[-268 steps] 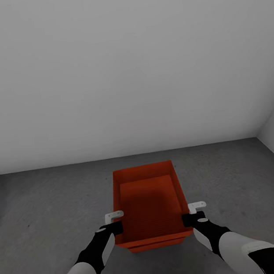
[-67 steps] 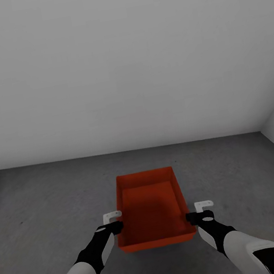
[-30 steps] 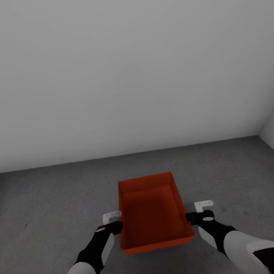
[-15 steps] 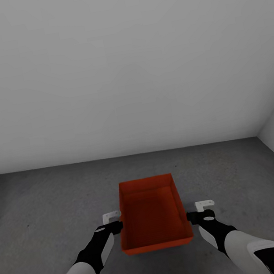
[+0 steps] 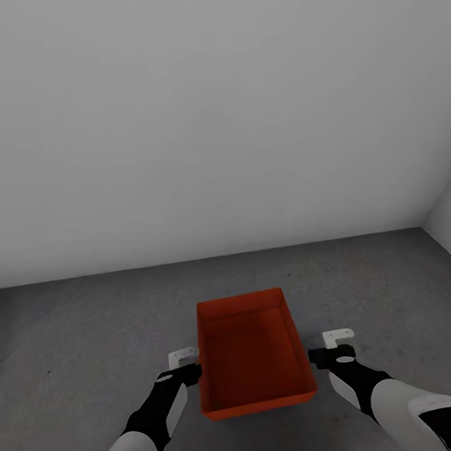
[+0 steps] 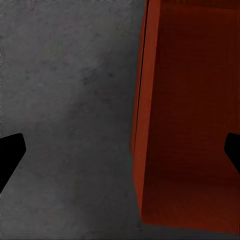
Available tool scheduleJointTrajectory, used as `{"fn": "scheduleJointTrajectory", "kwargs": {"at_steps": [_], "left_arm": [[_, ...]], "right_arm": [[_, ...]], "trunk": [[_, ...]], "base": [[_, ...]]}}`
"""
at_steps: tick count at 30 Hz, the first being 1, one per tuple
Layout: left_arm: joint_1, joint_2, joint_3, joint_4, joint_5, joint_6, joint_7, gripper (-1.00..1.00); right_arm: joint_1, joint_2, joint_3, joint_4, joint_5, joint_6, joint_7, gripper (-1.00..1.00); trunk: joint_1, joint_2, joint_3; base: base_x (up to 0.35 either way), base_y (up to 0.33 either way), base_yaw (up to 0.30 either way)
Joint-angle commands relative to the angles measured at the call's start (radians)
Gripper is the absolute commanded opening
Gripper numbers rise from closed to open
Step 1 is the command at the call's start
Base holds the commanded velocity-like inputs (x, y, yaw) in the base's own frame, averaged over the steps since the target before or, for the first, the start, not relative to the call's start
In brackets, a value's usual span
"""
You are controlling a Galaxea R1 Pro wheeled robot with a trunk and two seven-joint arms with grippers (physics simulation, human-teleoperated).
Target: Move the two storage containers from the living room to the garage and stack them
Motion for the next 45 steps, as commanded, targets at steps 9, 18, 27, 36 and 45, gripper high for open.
{"fn": "scheduleJointTrajectory", "kwargs": {"at_steps": [9, 18, 27, 36, 45], "left_arm": [[0.000, 0.000, -0.001, -0.002, 0.009, 0.005, 0.005, 1.00], [0.000, 0.000, -0.001, -0.002, 0.009, 0.005, 0.005, 1.00], [0.000, 0.000, 0.001, -0.001, 0.009, 0.005, 0.005, 1.00], [0.000, 0.000, 0.000, 0.000, 0.009, 0.006, 0.005, 1.00], [0.000, 0.000, 0.000, 0.000, 0.009, 0.006, 0.005, 1.00]], "right_arm": [[-0.001, 0.000, -0.001, 0.001, 0.008, -0.002, -0.003, 1.00], [-0.001, -0.001, -0.001, 0.001, 0.004, -0.002, 0.000, 1.00], [-0.001, -0.001, 0.000, 0.001, 0.003, -0.002, -0.001, 1.00], [-0.001, -0.001, -0.003, 0.001, 0.003, -0.002, -0.005, 1.00], [-0.001, 0.000, -0.001, 0.000, 0.003, -0.002, -0.006, 1.00]], "trunk": [[-0.035, 0.063, 0.028], [-0.069, 0.126, 0.056], [-0.104, 0.189, 0.084], [-0.138, 0.252, 0.112], [-0.173, 0.315, 0.140]], "base": [[0.000, 0.000, 0.000], [0.000, 0.000, 0.000], [0.000, 0.000, 0.000], [0.000, 0.000, 0.000], [0.000, 0.000, 0.000]]}}
